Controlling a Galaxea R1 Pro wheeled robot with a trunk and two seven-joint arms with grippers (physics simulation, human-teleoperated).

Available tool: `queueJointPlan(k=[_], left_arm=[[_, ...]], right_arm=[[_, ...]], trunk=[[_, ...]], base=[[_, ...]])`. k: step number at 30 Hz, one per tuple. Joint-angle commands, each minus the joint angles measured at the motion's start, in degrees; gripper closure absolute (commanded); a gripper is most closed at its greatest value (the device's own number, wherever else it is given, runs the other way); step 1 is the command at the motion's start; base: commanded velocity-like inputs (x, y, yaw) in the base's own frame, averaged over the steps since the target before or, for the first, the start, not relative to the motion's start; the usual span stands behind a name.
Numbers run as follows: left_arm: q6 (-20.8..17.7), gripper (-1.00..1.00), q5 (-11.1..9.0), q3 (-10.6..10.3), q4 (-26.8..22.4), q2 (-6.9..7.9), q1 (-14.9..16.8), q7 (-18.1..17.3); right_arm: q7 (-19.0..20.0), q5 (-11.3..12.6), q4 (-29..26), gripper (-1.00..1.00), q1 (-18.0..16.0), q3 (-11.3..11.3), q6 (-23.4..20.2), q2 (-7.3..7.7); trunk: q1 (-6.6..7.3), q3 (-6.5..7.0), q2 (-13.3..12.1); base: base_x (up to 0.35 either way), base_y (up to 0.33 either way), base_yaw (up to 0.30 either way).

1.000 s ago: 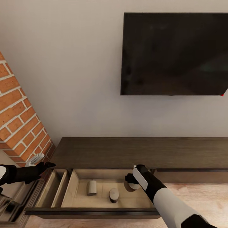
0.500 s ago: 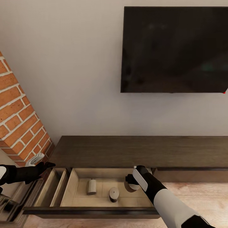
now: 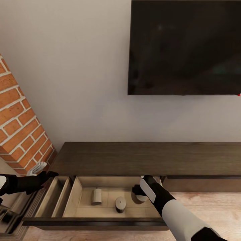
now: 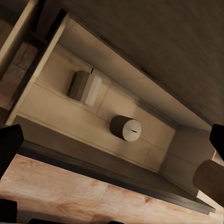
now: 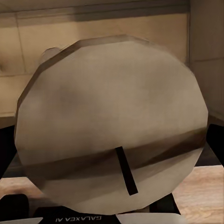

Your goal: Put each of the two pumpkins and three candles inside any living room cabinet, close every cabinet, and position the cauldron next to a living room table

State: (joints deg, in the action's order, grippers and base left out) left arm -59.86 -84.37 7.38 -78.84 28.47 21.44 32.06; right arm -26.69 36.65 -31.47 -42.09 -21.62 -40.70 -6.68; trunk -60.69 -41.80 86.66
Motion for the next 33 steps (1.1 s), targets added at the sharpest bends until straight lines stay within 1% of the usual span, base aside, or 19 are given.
queueJointPlan(k=[1,8,13,18,19,20,21,22,24,25,26,27,28,30,33], left_arm=[[0.0,-1.0,0.0,0.0,0.0,0.0,0.0,0.0],[0.0,-1.0,-0.1,0.0,0.0,-0.01,0.0,0.0],[0.0,-1.0,-0.1,-0.1,-0.1,-0.04,0.0,-0.1],[-0.1,-1.0,-0.5,0.2,-0.2,0.01,0.0,-0.4],[-0.1,-1.0,-1.1,0.6,-0.1,0.14,0.0,-0.9],[-0.1,-1.0,-2.2,1.0,-0.2,0.41,0.0,-1.5],[-0.1,-1.0,-3.7,1.4,-0.1,0.97,0.0,-2.5],[-0.1,-1.0,-5.7,1.7,-0.1,1.9,0.0,-3.7],[-0.1,-1.0,-10.6,2.0,-0.1,4.27,-0.2,-6.5],[-0.1,-1.0,-11.8,2.0,-0.1,4.77,-0.3,-7.2],[-0.1,-1.0,-13.7,2.0,0.0,5.51,-0.6,-8.4],[-0.1,-1.0,-15.1,2.1,0.0,5.99,-1.2,-9.3],[-0.1,-1.0,-16.0,2.1,0.0,6.3,-1.8,-9.9],[-0.1,-1.0,-16.9,2.2,0.0,6.59,-2.5,-10.5],[-0.1,-1.0,-17.5,2.4,0.0,7.02,-3.1,-12.3]], right_arm=[[0.0,0.0,0.7,1.0,0.0,0.0,0.0,-0.06],[-0.7,-0.1,3.5,1.0,-0.2,0.0,0.2,-0.21],[-4.2,0.0,3.9,1.0,-0.3,0.0,0.3,-0.2],[-5.3,-0.1,4.0,1.0,-0.3,0.0,0.4,-0.38],[-5.4,-0.1,4.0,1.0,-0.3,0.0,0.4,-0.37],[-5.4,-0.1,4.0,1.0,-0.3,0.0,0.4,-0.35],[-5.4,-0.1,4.0,1.0,-0.3,0.0,0.4,-0.33],[-5.5,-0.1,4.0,1.0,-0.3,0.0,0.4,-0.34],[-5.5,-0.1,4.0,1.0,-0.3,0.0,0.4,-0.39],[-5.5,-0.1,4.0,1.0,-0.3,0.0,0.4,-0.4],[-5.5,-0.1,4.0,1.0,-0.3,0.0,0.5,-0.38],[-5.5,-0.1,4.0,1.0,-0.3,0.0,0.5,-0.37],[-5.5,-0.2,4.0,1.0,-0.3,0.0,0.5,-0.36],[-5.5,-0.2,4.0,1.0,-0.3,0.0,0.6,-0.36],[-5.5,-0.2,4.0,1.0,-0.3,0.0,0.7,-0.35]], trunk=[[-0.23,-0.18,0.4],[-1.76,-1.44,3.2],[-2.86,-2.34,5.2],[-3.96,-3.24,7.2],[-4.18,-3.41,7.6],[-4.4,-3.59,8.0],[-4.62,-3.77,8.4],[-4.84,-3.95,8.8],[-5.28,-4.31,9.6],[-5.5,-4.49,10.0],[-5.72,-4.67,10.4],[-5.94,-4.85,10.8],[-6.16,-5.03,11.2],[-6.59,-5.39,12.0],[-7.25,-5.93,13.3]], base=[[0.0,0.0,0.0],[0.0,0.0,0.0],[0.0,0.0,0.0],[0.0,0.0,0.0],[0.0,0.0,0.0],[0.0,0.0,0.0],[0.0,0.0,0.0],[0.0,0.0,0.0],[0.0,0.0,0.0],[0.0,0.0,0.0],[0.0,0.0,0.0],[0.0,0.0,0.0],[0.0,0.0,0.0],[0.0,0.0,0.0],[0.0,0.0,0.0]])
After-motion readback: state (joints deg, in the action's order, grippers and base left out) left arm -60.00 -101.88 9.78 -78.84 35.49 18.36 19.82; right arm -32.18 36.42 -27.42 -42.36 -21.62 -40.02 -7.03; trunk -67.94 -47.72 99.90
